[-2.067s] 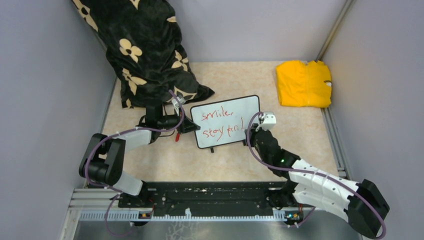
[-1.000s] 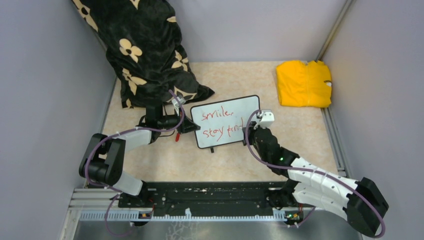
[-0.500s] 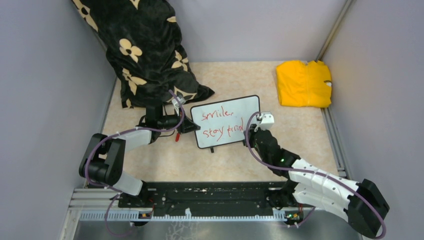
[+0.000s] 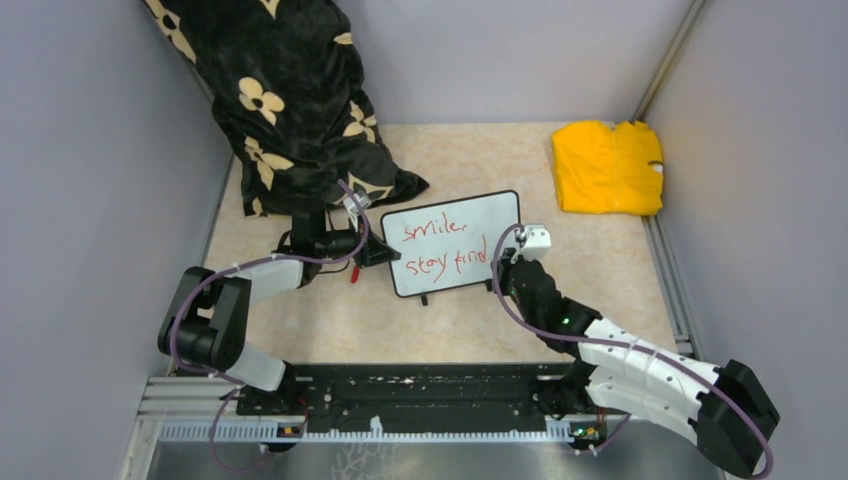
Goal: Write a sentence on the whiteboard
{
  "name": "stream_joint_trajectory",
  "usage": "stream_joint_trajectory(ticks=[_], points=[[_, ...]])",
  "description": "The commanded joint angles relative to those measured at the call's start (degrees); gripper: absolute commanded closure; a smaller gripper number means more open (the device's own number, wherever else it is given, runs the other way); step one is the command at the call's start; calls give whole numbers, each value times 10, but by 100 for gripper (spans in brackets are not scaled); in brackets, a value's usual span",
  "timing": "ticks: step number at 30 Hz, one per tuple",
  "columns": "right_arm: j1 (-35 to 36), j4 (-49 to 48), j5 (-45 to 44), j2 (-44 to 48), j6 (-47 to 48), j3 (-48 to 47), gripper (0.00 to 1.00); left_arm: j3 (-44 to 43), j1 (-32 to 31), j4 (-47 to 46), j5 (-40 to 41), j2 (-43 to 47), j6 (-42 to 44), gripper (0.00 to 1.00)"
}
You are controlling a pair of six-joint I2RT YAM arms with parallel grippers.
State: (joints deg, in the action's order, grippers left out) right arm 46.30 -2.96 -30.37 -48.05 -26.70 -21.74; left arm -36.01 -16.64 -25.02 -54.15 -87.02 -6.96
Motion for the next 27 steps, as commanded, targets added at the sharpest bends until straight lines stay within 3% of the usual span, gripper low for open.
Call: stream_joint_trajectory(ticks=[1, 9, 20, 27], points=[[-7, -28, -27, 8, 2, -18, 100, 11, -13, 61, 89, -33, 63, 100], [-7, -23, -17, 27, 7, -20, 100, 11, -13, 62, 90, -33, 63, 100], [-7, 11, 66, 134, 24, -5, 100, 10, -14, 64, 91, -34, 63, 100], [-3, 9, 94, 138, 46, -30, 100, 10, -13, 63, 91, -34, 62, 100]])
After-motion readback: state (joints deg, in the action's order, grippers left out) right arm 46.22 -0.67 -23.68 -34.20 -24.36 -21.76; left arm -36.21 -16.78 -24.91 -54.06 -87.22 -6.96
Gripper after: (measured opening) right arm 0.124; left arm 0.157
